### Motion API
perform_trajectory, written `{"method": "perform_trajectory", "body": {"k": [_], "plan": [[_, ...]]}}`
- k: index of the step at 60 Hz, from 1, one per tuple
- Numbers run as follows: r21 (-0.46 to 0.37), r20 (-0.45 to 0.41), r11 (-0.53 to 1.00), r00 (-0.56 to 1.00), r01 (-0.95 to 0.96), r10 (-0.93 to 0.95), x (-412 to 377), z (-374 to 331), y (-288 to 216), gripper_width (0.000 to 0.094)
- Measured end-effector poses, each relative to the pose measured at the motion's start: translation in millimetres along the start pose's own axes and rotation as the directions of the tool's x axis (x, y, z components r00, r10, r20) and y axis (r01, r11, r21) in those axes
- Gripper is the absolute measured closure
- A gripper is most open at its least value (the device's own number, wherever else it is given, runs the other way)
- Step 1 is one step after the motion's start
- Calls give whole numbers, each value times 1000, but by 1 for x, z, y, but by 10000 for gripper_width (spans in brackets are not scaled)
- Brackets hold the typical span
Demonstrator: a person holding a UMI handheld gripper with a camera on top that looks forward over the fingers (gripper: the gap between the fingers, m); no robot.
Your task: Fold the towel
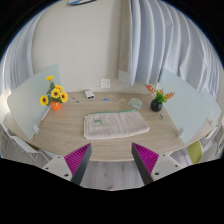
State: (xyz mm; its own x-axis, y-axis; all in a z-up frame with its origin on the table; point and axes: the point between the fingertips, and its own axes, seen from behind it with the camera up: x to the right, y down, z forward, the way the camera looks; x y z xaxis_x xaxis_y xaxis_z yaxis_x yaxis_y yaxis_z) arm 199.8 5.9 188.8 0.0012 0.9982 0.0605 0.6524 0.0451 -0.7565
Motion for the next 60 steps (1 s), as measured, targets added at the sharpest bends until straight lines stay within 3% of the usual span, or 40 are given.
{"method": "perform_trajectory", "body": {"k": [31, 43, 60], "plan": [[77, 130, 996, 990, 44, -54, -135, 73, -10, 82], [109, 94, 993, 994, 53, -64, -156, 146, -13, 84], [76, 51, 997, 999, 10, -14, -151, 264, -17, 81]]}}
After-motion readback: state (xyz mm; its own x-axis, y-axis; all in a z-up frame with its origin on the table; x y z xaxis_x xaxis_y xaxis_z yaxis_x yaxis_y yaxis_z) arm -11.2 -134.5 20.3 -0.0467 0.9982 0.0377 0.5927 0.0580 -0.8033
